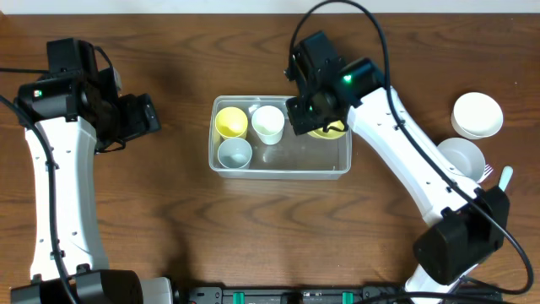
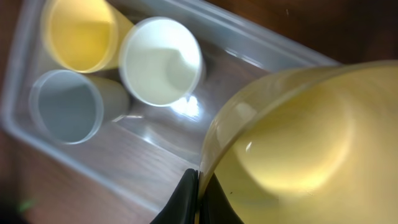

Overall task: Pack container
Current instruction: 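Carry the yellow bowl into the container's right side and release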

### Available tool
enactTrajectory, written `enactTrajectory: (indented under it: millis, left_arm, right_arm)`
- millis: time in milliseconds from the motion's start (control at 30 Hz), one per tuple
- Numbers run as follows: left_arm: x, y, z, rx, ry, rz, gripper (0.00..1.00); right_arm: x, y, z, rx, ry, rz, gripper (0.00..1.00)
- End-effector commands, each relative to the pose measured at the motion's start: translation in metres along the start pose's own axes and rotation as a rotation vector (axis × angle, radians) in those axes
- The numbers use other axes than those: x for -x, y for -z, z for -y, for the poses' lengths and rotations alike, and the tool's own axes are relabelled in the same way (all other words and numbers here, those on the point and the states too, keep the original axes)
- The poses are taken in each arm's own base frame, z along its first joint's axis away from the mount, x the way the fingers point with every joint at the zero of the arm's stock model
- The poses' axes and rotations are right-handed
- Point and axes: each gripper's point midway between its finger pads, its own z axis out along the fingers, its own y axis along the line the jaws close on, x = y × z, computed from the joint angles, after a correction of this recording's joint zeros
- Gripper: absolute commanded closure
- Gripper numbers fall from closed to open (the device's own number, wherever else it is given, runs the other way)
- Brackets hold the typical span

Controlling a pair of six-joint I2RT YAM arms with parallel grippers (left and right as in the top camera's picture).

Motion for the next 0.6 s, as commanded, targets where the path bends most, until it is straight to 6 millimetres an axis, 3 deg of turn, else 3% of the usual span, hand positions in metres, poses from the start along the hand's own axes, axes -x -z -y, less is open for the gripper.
enactTrajectory:
  millis: [0,233,433,567]
  left_arm:
    - [-0.003,-0.001,-0.001,-0.006,0.015,-0.014,0.08]
    - [-0.003,-0.001,-0.001,-0.006,0.015,-0.014,0.08]
    - [-0.003,-0.001,-0.001,-0.006,0.015,-0.014,0.08]
    - [-0.003,-0.001,-0.001,-0.006,0.015,-0.015,0.08]
  right_arm:
    - [-0.012,-0.027,0.016,-0.041,-0.045,-0.037,0.99]
    - [-0.013,-0.057,0.02,-0.034,0.122,-0.009,0.98]
    - [-0.013,-0.071,0.024,-0.045,0.128,-0.024,0.93]
    - [-0.013,-0.078,0.026,-0.054,0.128,-0.032,0.83]
